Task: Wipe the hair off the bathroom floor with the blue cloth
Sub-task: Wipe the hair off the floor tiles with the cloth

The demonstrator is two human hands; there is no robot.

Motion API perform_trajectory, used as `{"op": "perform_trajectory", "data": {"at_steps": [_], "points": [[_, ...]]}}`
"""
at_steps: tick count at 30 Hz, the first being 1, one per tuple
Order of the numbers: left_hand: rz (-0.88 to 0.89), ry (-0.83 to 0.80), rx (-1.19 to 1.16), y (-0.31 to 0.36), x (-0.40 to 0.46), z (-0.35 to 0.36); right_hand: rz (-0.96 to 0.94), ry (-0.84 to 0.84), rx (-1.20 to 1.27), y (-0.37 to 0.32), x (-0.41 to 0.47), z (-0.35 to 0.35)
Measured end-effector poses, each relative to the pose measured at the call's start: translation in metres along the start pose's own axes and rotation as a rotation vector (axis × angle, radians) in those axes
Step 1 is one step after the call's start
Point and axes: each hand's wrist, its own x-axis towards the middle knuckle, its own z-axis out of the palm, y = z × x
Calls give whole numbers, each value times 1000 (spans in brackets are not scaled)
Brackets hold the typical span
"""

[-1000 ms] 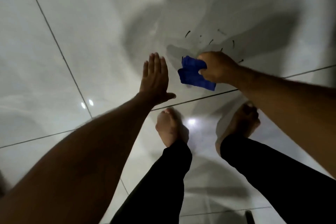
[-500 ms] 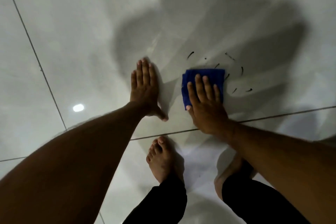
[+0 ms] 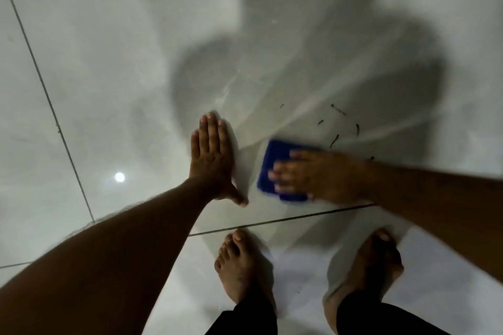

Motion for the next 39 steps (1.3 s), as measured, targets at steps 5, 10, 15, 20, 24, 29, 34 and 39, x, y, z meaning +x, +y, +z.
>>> {"op": "perform_trajectory", "data": {"at_steps": [5, 10, 15, 20, 24, 29, 34, 39], "points": [[-5, 13, 7, 4, -1, -1, 783, 200, 83, 72, 69, -29], [1, 23, 19, 5, -4, -3, 533, 59, 189, -75, 45, -8], [-18, 1, 25, 6, -1, -3, 177, -128, 0, -8, 50, -23], [-33, 3, 29, 7, -1, -1, 954, 141, 298, 56, 124, -53], [-14, 19, 37, 5, -2, -1, 894, 138, 353, -57, 98, -26], [-19, 33, 58, 3, 1, 1, 711, 121, 245, -62, 74, -16], [-15, 21, 55, 4, 2, 3, 1111, 225, 314, 71, 119, -38], [-14, 47, 61, 19, -4, -6, 1110, 225, 304, -42, 72, -10]]}}
